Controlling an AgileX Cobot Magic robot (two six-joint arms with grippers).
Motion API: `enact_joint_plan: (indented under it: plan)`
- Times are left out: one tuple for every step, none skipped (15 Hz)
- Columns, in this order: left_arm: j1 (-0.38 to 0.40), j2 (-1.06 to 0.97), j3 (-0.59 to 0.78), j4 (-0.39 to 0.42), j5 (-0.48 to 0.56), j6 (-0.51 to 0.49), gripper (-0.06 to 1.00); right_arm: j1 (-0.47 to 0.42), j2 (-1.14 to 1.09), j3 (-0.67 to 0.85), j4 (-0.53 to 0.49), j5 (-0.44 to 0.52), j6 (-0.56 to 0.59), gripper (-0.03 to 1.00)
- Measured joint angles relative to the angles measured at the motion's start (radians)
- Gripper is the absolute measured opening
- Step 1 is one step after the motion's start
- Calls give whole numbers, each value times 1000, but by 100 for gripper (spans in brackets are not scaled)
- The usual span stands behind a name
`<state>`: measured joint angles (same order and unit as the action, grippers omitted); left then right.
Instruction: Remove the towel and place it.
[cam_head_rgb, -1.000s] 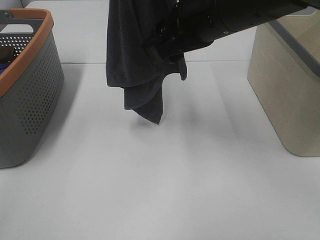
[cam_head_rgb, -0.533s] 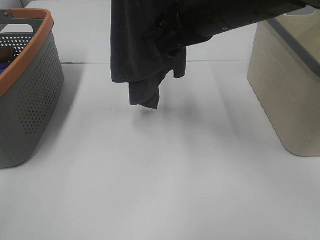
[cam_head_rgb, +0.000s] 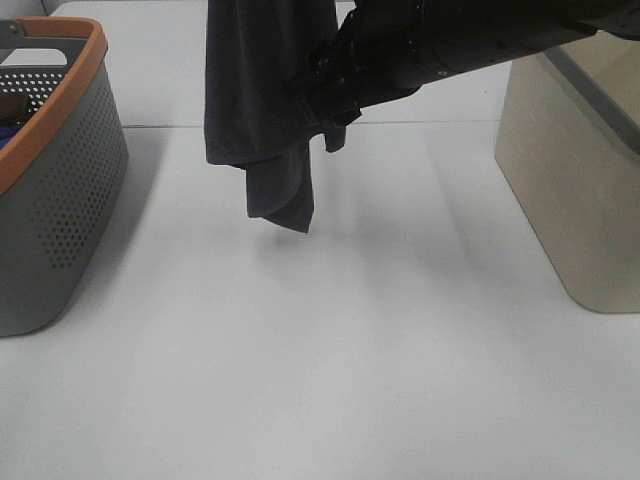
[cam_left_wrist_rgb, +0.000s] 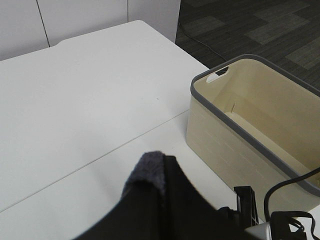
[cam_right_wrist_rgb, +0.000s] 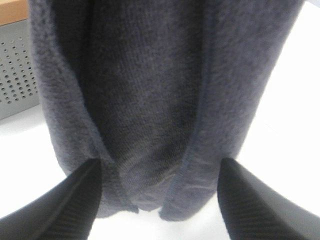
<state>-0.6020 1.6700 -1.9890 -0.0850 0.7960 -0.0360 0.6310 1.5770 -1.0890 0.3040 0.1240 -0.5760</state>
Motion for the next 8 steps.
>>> enact_joint_plan:
  plan:
    - [0, 0, 0, 0, 0, 0, 0, 0, 0, 0, -3, -3, 0, 63]
    - [0, 0, 0, 1, 0, 0, 0, 0, 0, 0, -15, -5, 0, 63]
    - [0, 0, 0, 1, 0, 0, 0, 0, 0, 0, -24, -6, 0, 63]
    - [0, 0, 0, 1, 0, 0, 0, 0, 0, 0, -27, -12, 0, 63]
    - [0, 0, 0, 1, 0, 0, 0, 0, 6, 0, -28, -26, 0, 63]
    - [0, 0, 0, 1, 0, 0, 0, 0, 21, 0, -28, -45, 0, 63]
    - [0, 0, 0, 1, 1, 0, 0, 0, 38, 0, -28, -55, 0, 63]
    - [0, 0, 0, 1, 1, 0, 0, 0, 56, 0, -29, -60, 0, 63]
